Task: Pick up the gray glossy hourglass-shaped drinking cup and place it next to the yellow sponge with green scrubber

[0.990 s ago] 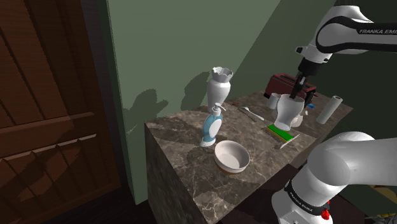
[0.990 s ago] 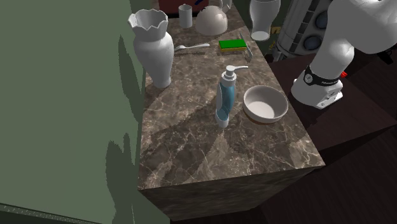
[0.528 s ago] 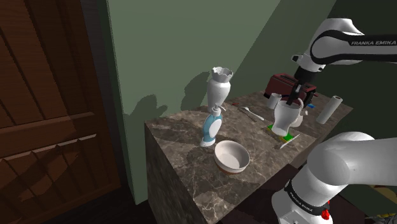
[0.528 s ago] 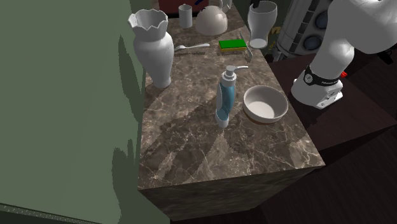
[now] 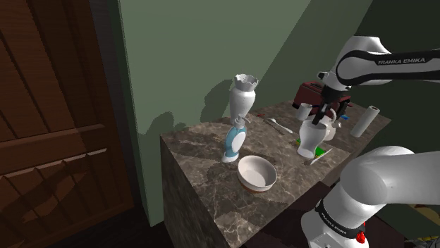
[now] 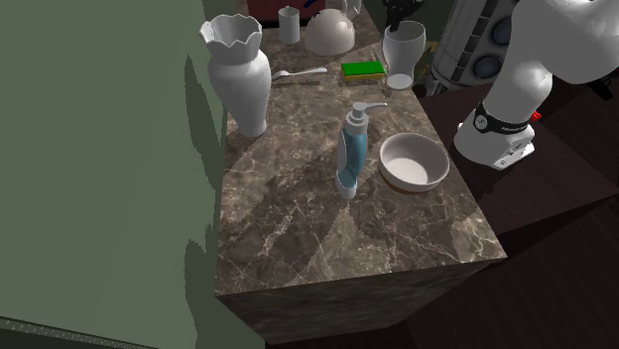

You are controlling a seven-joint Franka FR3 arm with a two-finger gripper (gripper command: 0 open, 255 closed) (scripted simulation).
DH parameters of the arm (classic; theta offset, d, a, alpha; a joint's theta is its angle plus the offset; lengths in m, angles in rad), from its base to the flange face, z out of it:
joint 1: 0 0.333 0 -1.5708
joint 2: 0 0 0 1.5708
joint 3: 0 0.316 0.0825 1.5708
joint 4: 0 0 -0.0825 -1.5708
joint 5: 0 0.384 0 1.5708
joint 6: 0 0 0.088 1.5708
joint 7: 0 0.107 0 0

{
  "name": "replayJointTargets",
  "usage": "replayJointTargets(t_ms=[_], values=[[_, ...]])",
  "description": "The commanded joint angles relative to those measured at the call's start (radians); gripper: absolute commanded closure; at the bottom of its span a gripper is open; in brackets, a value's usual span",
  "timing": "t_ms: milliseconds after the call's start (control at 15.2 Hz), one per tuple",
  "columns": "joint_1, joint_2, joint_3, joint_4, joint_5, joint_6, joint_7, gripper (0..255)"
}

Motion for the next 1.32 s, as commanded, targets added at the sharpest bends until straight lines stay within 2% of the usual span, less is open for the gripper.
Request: replayJointTargets(t_ms=[0, 1254], values=[[-0.004, 0.010, -0.012, -0.020, -0.010, 0.031, -0.001, 255], [-0.013, 0.197, -0.116, -0.173, -0.096, 0.369, 0.019, 255]])
